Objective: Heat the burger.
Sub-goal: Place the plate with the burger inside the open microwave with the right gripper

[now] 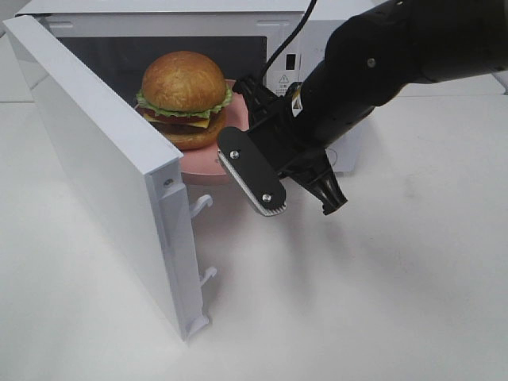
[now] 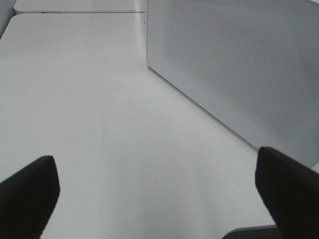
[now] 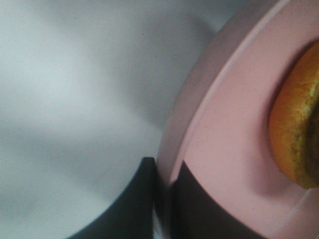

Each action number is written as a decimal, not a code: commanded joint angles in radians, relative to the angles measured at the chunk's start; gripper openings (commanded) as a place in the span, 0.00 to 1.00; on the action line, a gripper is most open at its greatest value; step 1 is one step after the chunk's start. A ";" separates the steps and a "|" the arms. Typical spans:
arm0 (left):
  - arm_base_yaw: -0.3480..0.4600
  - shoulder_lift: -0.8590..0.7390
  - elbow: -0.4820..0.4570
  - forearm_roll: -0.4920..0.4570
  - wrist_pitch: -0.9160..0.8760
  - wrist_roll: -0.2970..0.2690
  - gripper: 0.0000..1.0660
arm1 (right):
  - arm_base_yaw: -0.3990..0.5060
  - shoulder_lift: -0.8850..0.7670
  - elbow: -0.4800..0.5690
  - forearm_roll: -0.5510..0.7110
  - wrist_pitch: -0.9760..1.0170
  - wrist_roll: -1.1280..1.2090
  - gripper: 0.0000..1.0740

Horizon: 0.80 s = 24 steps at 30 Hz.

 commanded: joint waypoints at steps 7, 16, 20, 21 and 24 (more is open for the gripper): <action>0.004 0.001 0.001 -0.004 -0.003 -0.001 0.95 | 0.003 0.103 -0.154 0.001 0.000 0.006 0.00; 0.004 0.001 0.001 -0.004 -0.003 -0.001 0.95 | 0.003 0.181 -0.270 -0.033 0.015 0.061 0.00; 0.004 0.001 0.001 -0.004 -0.003 -0.001 0.95 | 0.003 0.215 -0.327 -0.059 0.022 0.098 0.00; 0.004 0.001 0.001 -0.004 -0.003 -0.001 0.95 | 0.003 0.224 -0.343 -0.059 0.026 0.099 0.00; 0.004 0.001 0.001 -0.004 -0.003 -0.001 0.95 | 0.003 0.259 -0.394 -0.061 0.046 0.104 0.00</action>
